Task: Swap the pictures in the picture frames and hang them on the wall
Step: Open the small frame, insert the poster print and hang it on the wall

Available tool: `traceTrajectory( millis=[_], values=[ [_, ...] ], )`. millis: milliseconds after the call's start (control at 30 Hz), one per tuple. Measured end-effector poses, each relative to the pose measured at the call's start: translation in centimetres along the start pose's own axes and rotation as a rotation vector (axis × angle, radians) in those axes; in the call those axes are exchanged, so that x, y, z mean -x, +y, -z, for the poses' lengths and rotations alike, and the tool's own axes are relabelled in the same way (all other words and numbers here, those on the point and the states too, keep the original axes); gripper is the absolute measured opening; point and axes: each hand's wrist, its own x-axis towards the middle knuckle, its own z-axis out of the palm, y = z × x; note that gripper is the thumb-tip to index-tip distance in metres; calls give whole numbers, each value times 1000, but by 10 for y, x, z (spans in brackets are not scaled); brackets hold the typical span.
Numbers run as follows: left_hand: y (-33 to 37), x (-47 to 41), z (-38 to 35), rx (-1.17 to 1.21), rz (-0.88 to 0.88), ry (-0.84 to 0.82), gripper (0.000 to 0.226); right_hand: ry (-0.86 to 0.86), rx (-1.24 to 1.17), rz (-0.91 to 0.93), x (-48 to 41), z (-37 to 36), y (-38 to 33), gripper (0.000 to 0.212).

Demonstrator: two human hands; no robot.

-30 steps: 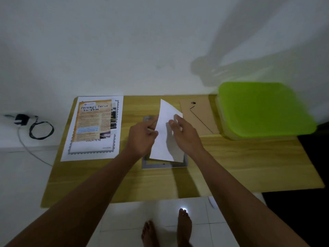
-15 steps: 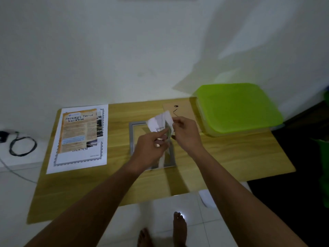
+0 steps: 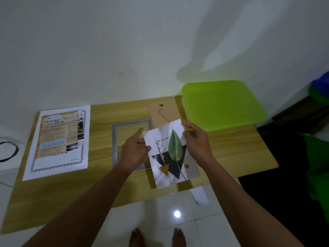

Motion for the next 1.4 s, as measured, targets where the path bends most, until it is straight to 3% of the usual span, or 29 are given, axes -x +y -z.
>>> traceTrajectory(
  millis=[200, 433, 533, 633, 767, 900, 1400],
  values=[
    [-8, -2, -51, -5, 4, -15, 81, -92, 106, -91, -8, 35, 52, 46],
    [-25, -11, -103, -341, -235, 43, 74, -105, 342, -83, -24, 60, 102, 40],
    [-25, -11, -121, -488, -213, 34, 71, -136, 464, 32, -31, 65, 119, 24],
    [-25, -1, -134, -791, -245, 12, 61, -196, 616, 120, -31, 68, 129, 39],
    [-31, 10, -141, -974, -333, -44, 58, -314, 841, 331, -23, 71, 133, 45],
    [-32, 8, -140, -1018, -336, -103, 59, -398, 997, 376, -23, 76, 141, 44],
    [-21, 13, -125, -907, -366, -126, 59, -389, 921, 324, -14, 73, 111, 48]
  ],
)
